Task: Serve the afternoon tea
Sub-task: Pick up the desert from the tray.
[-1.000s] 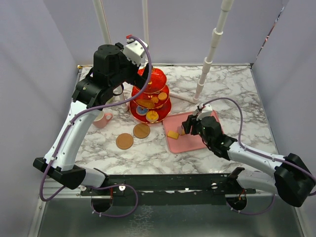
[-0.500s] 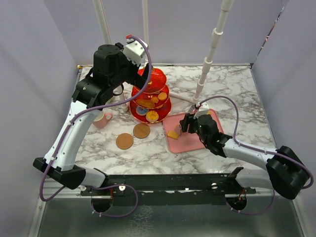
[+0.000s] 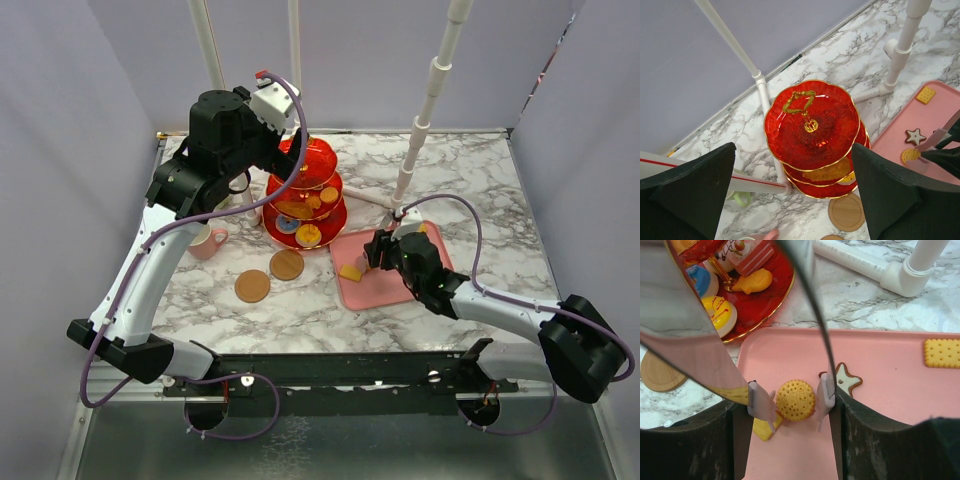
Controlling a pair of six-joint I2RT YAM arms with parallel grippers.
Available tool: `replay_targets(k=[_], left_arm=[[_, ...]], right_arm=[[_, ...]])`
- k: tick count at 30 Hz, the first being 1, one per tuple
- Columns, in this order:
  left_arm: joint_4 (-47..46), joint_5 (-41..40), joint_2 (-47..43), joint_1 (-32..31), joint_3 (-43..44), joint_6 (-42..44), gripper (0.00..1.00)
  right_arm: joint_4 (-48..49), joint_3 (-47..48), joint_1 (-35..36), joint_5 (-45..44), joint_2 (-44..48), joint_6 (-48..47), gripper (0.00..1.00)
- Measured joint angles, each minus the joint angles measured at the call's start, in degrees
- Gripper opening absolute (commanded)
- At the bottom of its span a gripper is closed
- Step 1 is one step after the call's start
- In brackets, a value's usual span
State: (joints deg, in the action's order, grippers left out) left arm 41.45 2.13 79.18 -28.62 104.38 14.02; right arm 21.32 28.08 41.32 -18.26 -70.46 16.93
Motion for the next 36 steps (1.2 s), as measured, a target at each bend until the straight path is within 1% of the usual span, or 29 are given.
replay_targets(k=[6,15,17,20,23,29,36], left_arm=[[0.00,0.00,0.00,0.00,0.09,0.00,0.99],[0.00,0.00,0.00,0.00,0.15,0.00,0.99],[0.00,0.00,0.00,0.00,0.15,0.00,0.99],[0.00,-0.02,0.00,0.00,0.15,0.02,0.99],[0.00,-0.04,0.00,0.00,0.17,0.04,0.99],[0.00,-0.04,-0.22,0.00,0.17,0.07,0.99],[0.00,-0.04,-0.42,0.00,0.17,0.09,0.99]], right_arm=[[0.48,-0.02,0.24,-0.04,-0.35,-0.20,0.64],[3.93,-0.02,0.81,-0.76,-3.02,-1.81,0.65],[4.90,-0.02,0.96,-1.29,-3.91,-2.01,0.62],[6.12,-0.02,1.16,-1.86,-4.63,-2.16,0.53],[6.73,-0.02,1.44,-2.08,-4.74,-2.64,0.47],[7.85,-1.33,1.77,-2.10,-1.79,-5.44,0.44],[12.57,-2.40,1.84,-2.01,2.64,-10.36,0.41]])
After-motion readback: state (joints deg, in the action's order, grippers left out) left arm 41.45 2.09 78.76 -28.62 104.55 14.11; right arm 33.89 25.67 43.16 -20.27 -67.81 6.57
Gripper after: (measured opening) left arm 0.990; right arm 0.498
